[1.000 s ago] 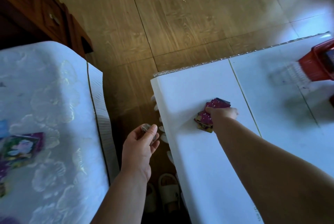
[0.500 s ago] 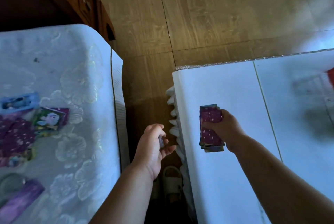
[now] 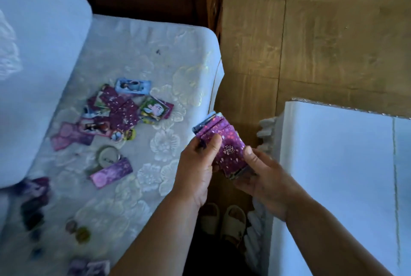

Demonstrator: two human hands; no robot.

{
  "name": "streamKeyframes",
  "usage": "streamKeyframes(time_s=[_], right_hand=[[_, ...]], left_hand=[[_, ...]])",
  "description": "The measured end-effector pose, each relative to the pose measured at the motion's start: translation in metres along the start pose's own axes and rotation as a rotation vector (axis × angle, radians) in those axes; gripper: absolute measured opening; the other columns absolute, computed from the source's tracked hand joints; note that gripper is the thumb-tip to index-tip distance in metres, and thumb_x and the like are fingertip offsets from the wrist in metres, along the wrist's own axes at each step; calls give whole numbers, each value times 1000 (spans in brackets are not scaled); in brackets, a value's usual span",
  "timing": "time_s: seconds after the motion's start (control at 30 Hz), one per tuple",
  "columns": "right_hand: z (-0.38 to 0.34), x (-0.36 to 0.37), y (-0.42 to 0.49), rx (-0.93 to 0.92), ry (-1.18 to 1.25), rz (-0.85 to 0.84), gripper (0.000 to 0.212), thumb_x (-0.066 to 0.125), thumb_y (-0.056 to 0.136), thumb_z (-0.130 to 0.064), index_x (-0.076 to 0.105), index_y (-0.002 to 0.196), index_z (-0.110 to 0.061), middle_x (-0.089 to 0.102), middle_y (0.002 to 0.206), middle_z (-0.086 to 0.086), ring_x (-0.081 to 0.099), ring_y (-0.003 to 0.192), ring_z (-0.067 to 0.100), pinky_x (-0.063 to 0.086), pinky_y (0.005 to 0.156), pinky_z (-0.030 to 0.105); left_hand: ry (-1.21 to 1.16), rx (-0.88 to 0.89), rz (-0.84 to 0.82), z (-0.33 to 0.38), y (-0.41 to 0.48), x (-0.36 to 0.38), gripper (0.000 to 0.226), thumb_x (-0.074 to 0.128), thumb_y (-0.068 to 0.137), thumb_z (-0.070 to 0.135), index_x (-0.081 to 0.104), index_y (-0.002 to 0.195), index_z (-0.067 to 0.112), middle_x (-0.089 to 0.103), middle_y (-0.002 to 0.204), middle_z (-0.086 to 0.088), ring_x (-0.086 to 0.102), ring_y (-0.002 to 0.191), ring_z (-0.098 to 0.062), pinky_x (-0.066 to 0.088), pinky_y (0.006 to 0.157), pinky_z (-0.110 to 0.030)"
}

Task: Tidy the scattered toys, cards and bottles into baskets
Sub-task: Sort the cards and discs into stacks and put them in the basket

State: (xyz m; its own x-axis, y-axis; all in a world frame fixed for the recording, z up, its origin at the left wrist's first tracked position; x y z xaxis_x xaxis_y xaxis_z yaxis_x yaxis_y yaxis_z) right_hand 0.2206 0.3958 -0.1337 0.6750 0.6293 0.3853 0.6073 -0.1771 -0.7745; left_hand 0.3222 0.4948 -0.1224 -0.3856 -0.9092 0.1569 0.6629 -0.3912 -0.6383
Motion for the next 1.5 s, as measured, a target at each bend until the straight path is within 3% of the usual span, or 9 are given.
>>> streamKeyframes(time_s=[0.13,0.33,0.47,0.57,0.77,0.93,1.1,1.3,1.5], right_hand=[[1,82,-5,-42,264,-268,61,62,83,-43,54,132,-8,57,133,17,52,126,29,39,108,43],[-19,152,-4,-306,-366,-89,102,82,55,-63,39,138,-21,53,135,9,54,121,29,43,103,53],[-12,212,0,-382,-1024,-230,56,65,85,-46,38,133,-33,60,119,-10,58,104,4,45,89,19],[6,240,6,-242,-1056,-319,25,52,97,-31,50,122,-33,66,110,-7,61,102,9,46,95,29],[38,298,19,-184,-1153,-388,31,47,99,-23,47,123,-42,65,107,-16,59,82,-9,44,70,10],[39,319,53,-239,-1251,-310,45,48,96,-11,45,133,-36,61,114,-14,58,100,-4,44,81,14],[-13,292,143,-219,-1119,-4,39,49,93,-8,49,128,-26,63,111,3,61,96,24,52,78,36],[-75,252,271,-214,-1128,232,26,55,83,-23,54,108,-29,66,99,7,65,86,31,56,80,51],[-120,226,348,-260,-1432,230,35,54,91,-20,54,126,-18,64,113,13,62,96,33,53,85,42]], left_hand=[[82,121,4,31,-26,-36,38,76,78,33,70,112,19,75,105,-4,70,102,-23,53,95,-44],[-14,199,77,69,-44,-96,25,76,80,28,72,99,12,69,73,-3,61,62,-13,45,54,-20],[-52,131,24,74,-53,-147,9,72,86,9,69,85,17,64,57,9,57,51,3,42,47,-11],[-134,100,25,74,-62,-182,8,66,88,4,64,90,12,63,57,11,56,49,6,40,45,-9],[-387,-35,201,70,-63,-254,13,69,80,24,64,88,16,70,72,2,65,58,-7,48,49,-17],[-451,-107,325,70,-42,-270,21,71,79,29,58,80,13,48,52,1,42,43,-9,31,47,-19],[-215,-165,505,55,-1,-278,30,60,94,18,47,67,14,37,57,-1,31,48,-14,28,45,-21],[56,-231,573,21,67,-243,9,54,96,11,52,104,14,48,74,-1,46,64,-16,43,63,-32],[601,-203,500,9,128,-201,35,62,92,26,46,121,15,49,99,1,51,105,-24,39,94,-32]])
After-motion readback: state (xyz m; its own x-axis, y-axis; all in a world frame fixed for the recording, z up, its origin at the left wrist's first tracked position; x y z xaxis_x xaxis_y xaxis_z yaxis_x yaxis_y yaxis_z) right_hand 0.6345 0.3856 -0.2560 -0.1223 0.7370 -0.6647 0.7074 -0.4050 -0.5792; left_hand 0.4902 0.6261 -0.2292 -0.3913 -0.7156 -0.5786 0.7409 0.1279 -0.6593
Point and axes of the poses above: each hand's wrist, its own y-axis towards the middle knuckle, its own x-axis out of the palm, z = x × y, the point moved 4 cm from there along y, towards the middle knuckle
